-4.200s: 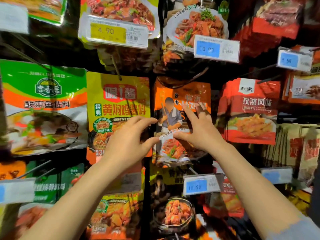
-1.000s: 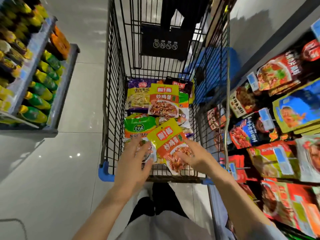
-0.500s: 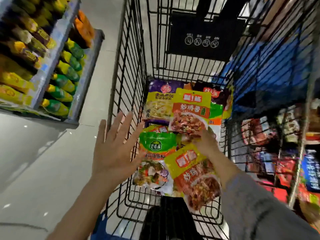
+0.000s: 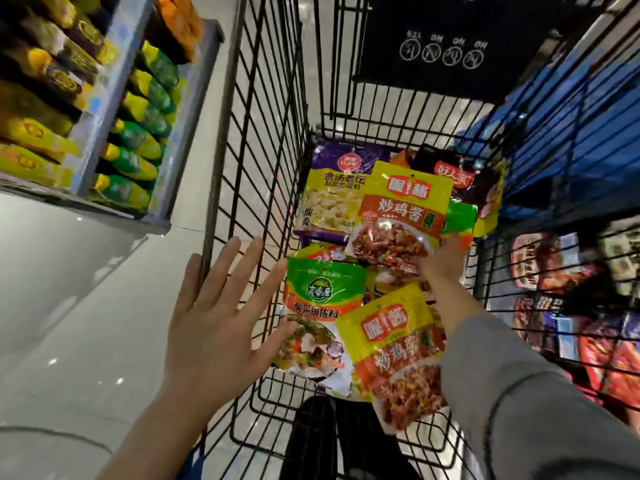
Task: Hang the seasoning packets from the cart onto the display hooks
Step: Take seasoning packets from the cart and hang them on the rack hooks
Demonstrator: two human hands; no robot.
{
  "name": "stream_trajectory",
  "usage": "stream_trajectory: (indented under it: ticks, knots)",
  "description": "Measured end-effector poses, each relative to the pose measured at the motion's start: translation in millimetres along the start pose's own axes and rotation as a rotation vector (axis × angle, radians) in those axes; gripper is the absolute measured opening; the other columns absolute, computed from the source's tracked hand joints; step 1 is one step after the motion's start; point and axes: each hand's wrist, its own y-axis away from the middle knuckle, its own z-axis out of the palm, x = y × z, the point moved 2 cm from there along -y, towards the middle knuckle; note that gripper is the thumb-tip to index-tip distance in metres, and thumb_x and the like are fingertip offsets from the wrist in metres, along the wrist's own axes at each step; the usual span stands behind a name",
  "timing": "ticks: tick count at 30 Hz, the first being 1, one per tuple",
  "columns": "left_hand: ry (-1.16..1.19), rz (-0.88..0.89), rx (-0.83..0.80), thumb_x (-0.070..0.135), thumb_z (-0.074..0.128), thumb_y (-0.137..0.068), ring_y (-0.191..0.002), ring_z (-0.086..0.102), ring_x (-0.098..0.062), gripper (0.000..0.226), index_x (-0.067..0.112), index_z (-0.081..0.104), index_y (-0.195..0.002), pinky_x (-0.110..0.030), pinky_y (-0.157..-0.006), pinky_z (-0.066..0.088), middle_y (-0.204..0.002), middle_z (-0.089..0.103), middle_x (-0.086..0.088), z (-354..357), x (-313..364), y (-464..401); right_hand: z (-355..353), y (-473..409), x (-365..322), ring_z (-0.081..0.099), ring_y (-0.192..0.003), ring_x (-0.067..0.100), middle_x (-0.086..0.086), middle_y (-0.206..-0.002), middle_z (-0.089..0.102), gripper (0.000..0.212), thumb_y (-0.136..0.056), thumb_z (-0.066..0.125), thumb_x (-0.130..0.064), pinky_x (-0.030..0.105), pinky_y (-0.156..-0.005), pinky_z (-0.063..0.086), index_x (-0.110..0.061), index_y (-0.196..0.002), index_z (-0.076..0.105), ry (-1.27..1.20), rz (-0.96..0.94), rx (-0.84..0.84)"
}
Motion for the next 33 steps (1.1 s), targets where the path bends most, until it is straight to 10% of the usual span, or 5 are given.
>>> stream_trajectory:
  ticks: [12, 15, 19, 23, 33]
  knots:
    - [0.034, -0.003, -0.031, 0.061, 0.048, -0.082, -0.141, 0.029, -0.029, 0.068, 0.024, 0.05, -0.139, -0.054, -0.115, 0.016, -0.148, 0.042, -0.01, -0.7, -1.1, -0.1, -93.3, 94.5, -58.2, 0.057, -0.072, 0.026, 0.015, -0.086, 0.06, 0.082, -0.085, 0.064, -0.004, 0.012, -0.045, 0.039, -0.038, -0.147, 0.022, -0.459, -0.284, -0.029]
    - [0.042, -0.008, -0.073, 0.062, 0.043, -0.081, -0.14, 0.03, -0.03, 0.069, 0.023, 0.049, -0.139, -0.052, -0.117, 0.011, -0.145, 0.045, -0.012, -3.7, -0.1, -0.1, -122.5, 154.1, -60.8, 0.05, -0.063, 0.02, 0.011, -0.076, 0.055, 0.08, -0.086, 0.067, -0.024, 0.023, -0.057, 0.042, -0.034, -0.149, 0.019, -0.387, -0.436, -0.04]
    - [0.047, -0.002, -0.101, 0.063, 0.04, -0.081, -0.138, 0.034, -0.032, 0.071, 0.022, 0.051, -0.138, -0.052, -0.117, 0.01, -0.143, 0.047, -0.013, -7.3, 0.5, 1.1, -140.5, 206.2, -23.8, 0.059, -0.108, 0.024, 0.018, -0.134, 0.051, 0.055, -0.083, 0.062, -0.007, 0.036, -0.096, 0.045, -0.053, -0.113, 0.056, -0.522, -0.515, -0.104]
    - [0.073, 0.001, -0.107, 0.063, 0.038, -0.082, -0.135, 0.039, -0.033, 0.071, 0.02, 0.053, -0.136, -0.054, -0.116, 0.013, -0.139, 0.051, -0.014, -9.1, 1.4, 0.9, -136.4, 223.8, 24.7, 0.056, -0.079, 0.007, 0.009, -0.11, 0.055, 0.071, -0.083, 0.054, 0.009, 0.017, -0.074, 0.043, -0.04, -0.132, 0.04, -0.729, -0.392, -0.18]
    - [0.069, 0.038, -0.086, 0.064, 0.036, -0.085, -0.135, 0.04, -0.03, 0.068, 0.024, 0.049, -0.139, -0.052, -0.117, 0.008, -0.139, 0.053, -0.01, -6.9, -1.2, 2.4, -50.5, 217.8, 106.6, 0.061, -0.091, 0.026, 0.005, -0.099, 0.057, 0.086, -0.088, 0.049, -0.007, 0.034, -0.063, 0.046, -0.034, -0.149, -0.005, 0.494, -0.147, -0.313]
